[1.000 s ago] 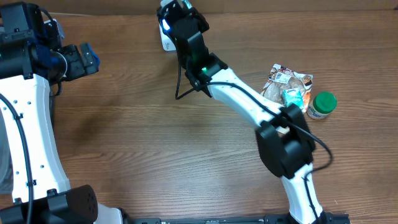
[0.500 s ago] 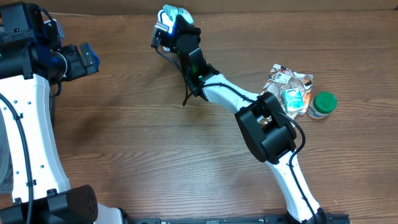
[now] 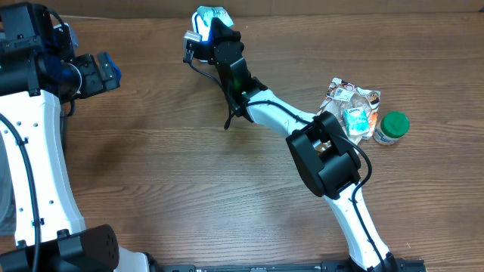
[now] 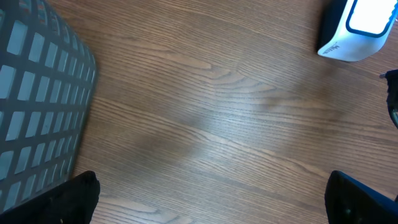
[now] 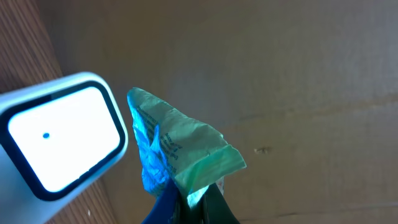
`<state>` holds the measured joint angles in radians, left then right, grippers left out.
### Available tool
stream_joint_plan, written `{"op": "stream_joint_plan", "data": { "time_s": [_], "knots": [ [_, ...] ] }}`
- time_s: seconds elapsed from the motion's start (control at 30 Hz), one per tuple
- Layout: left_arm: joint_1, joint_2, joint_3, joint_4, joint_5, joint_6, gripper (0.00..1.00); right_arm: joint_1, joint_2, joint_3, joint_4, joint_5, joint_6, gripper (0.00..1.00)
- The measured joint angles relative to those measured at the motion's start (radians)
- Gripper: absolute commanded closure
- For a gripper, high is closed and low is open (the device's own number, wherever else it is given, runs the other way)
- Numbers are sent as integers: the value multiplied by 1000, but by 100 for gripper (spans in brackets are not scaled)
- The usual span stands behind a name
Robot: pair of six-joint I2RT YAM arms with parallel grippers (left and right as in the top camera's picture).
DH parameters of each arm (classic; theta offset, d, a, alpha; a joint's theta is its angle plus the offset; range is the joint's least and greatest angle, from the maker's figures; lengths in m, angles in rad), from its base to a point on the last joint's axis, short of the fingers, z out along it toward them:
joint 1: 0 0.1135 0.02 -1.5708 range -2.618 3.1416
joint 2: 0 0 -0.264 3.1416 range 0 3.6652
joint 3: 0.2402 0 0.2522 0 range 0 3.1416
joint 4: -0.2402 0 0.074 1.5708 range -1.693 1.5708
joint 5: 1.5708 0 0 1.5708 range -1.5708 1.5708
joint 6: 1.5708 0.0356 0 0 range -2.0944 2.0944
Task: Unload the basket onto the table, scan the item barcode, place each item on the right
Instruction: 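Hold the wipe pack barcode in front of the white scanner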
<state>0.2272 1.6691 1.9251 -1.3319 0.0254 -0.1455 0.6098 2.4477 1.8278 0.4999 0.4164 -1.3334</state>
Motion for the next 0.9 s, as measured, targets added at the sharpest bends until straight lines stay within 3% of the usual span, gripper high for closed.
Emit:
{"op": "stream_joint_plan", "data": {
  "time_s": [0.9],
  "knots": [
    [0, 0, 0, 0, 0, 0, 0, 12, 0, 0, 1, 3, -32, 96]
  ]
}}
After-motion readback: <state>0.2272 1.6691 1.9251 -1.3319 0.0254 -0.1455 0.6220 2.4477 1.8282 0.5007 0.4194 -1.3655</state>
